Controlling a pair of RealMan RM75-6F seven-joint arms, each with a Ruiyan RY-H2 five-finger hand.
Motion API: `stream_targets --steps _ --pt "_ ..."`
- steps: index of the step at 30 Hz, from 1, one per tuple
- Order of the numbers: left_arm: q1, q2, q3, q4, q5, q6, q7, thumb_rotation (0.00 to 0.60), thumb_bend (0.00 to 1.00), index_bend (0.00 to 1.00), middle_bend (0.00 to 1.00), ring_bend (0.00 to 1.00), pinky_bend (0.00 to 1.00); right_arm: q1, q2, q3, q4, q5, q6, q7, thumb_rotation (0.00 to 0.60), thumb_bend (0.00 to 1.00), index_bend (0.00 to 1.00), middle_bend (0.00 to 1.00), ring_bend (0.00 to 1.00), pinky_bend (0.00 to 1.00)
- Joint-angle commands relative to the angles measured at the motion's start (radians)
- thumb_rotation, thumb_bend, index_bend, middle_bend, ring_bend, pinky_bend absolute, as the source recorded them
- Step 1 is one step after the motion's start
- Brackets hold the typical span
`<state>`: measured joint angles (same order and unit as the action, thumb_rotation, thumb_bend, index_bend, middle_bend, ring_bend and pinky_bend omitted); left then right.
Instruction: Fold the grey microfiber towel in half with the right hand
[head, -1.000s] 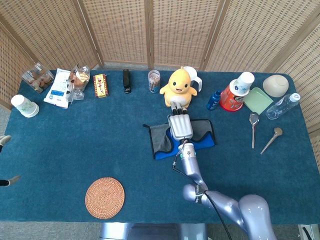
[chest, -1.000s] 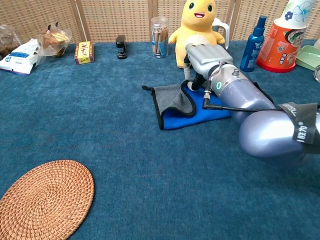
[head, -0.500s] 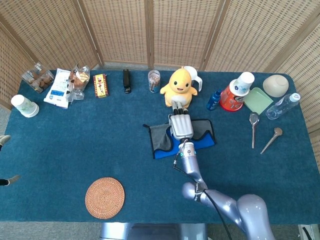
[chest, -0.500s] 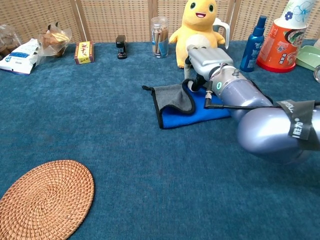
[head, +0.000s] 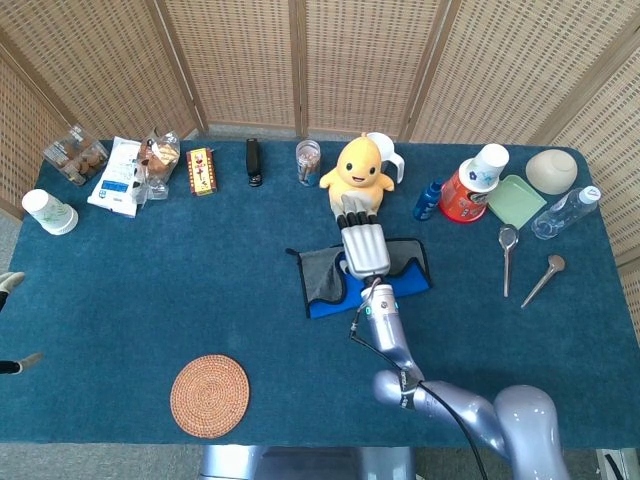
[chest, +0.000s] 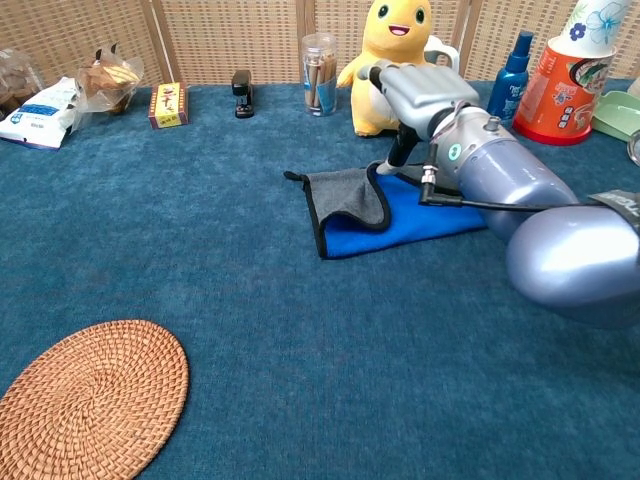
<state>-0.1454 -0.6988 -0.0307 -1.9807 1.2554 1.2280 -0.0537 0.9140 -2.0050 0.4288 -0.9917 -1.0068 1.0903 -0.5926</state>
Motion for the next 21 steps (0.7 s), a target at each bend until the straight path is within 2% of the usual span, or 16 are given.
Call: stream_targets --steps 1,4,12,21 --pt "0.001 0.0 0.001 0.0 0.002 0.001 0.0 0.6 0.1 0.0 0.0 0.0 0.0 -0.031 0.034 -0.027 -0.056 -0.037 0.033 0.028 0.6 0.09 0.0 0.0 0.0 0.22" --pt "0.002 0.0 0.002 -0.001 0.007 0.002 -0.003 0.6 0.1 0.0 0.0 0.0 0.0 -0.071 0.075 -0.065 -0.118 -0.085 0.065 0.072 0.6 0.09 0.06 0.0 0.0 0.22" --pt "0.003 0.0 0.006 -0.005 0.018 0.004 0.0 0.6 0.1 0.0 0.0 0.0 0.0 -0.157 0.199 -0.16 -0.243 -0.197 0.114 0.145 0.6 0.09 0.34 0.0 0.0 0.22" --pt "0.002 -0.005 0.009 -0.011 0.02 0.004 0.015 0.6 0.1 0.0 0.0 0.0 0.0 -0.186 0.244 -0.196 -0.192 -0.228 0.1 0.164 0.6 0.09 0.28 0.0 0.0 0.22"
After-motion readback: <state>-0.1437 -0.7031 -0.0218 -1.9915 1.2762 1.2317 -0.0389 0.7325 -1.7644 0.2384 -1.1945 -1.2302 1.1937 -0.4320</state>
